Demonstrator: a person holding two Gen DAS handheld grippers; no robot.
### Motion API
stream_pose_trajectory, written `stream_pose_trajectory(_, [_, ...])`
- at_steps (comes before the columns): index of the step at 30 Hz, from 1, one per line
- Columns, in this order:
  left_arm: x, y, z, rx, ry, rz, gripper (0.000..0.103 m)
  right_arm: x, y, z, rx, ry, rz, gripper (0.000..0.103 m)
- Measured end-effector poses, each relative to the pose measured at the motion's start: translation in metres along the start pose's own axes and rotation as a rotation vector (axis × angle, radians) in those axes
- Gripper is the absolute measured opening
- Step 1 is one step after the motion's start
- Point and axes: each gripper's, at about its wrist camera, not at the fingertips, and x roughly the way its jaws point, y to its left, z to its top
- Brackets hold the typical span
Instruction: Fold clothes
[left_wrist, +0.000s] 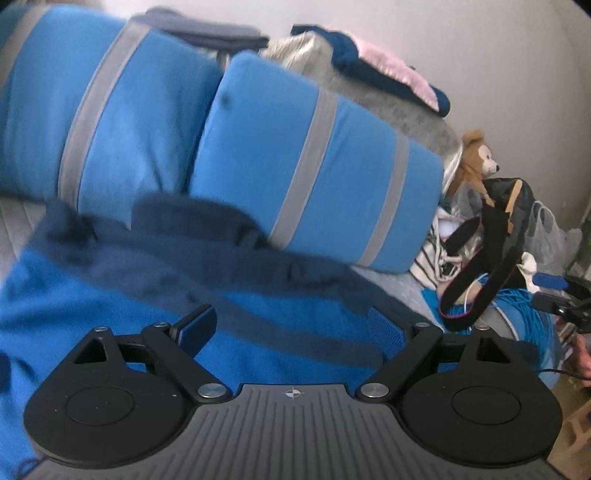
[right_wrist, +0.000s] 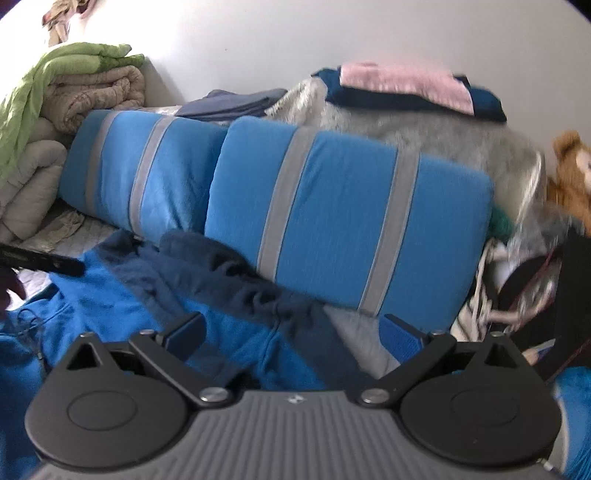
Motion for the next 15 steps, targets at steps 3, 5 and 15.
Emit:
stream_pose_trajectory(3, [0.004,0.008,-0.008,-0.025,0.008,0.005,0.09,-0.003,-0.005,-0.018,0.02,0.035,0.005,0.103])
stream_pose_trajectory(5, [0.004,0.01,-0.01,-0.037,0.013,0.018,0.09,-0.004,-0.007,-0.029,0.037,0.058,0.025,0.103])
stream_pose_trajectory(15, [0.003,0.016,-0.011,-0.075,-0.002,-0.011,0.09,0.028,0.029,-0.053,-0.064,0.158,0.179,0.08])
